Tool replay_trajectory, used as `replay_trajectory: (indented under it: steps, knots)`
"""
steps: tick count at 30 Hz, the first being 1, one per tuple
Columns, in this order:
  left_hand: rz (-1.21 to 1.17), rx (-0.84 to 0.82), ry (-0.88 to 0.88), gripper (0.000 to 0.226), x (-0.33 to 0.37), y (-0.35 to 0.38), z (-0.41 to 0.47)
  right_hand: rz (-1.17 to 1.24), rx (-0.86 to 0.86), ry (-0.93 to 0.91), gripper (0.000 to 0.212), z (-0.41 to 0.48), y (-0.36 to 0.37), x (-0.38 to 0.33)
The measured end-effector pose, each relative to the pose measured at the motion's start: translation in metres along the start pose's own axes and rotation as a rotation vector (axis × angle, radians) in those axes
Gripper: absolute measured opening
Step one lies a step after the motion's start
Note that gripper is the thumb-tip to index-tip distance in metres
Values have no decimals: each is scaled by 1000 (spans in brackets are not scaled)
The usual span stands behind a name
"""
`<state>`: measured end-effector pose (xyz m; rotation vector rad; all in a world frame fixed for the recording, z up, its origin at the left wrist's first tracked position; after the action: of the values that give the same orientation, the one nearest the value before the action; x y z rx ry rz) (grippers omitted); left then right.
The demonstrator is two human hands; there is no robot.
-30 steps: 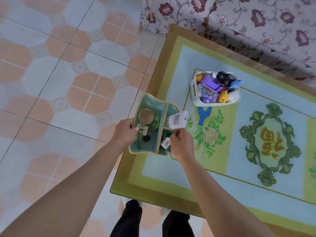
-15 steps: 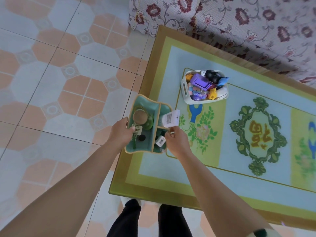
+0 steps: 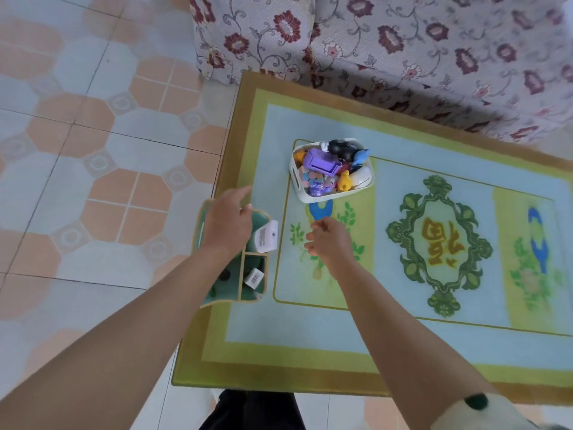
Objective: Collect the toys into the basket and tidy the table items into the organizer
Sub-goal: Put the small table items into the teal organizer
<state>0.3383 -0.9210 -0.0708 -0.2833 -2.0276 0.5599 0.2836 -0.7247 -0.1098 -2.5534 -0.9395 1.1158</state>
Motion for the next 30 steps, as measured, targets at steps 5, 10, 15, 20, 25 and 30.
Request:
replay_trajectory:
  steps: [5, 10, 15, 20, 25, 30]
  knots:
    - [-10, -72, 14, 42, 20, 24, 40, 232, 77, 147, 17, 48, -42, 6]
    - [58, -138, -1, 42, 31, 47, 88, 374, -28, 187, 31, 97, -51, 7]
    - [117, -230, -37, 46, 35, 67, 132, 520, 30, 279, 24, 132, -42, 5]
    - [151, -247, -59, 47, 44, 79, 155, 626, 4, 314, 15, 147, -36, 6]
    - [188, -255, -110, 48, 44, 77, 171, 649, 66, 262, 18, 154, -40, 2]
    - [162, -251, -131, 40, 42, 67, 179, 458, 35, 215, 18, 158, -45, -5]
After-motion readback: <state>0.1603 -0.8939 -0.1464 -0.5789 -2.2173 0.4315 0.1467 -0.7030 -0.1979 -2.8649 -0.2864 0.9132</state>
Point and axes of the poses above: each hand's wrist, its own z-axis towards the middle knuckle, its own y-axis out of the palm, x = y × z, the point moved 4 cm from there along z, towards the middle knuckle, and after that the axes turned 10 degrees about -x, right-handed, at the moved point
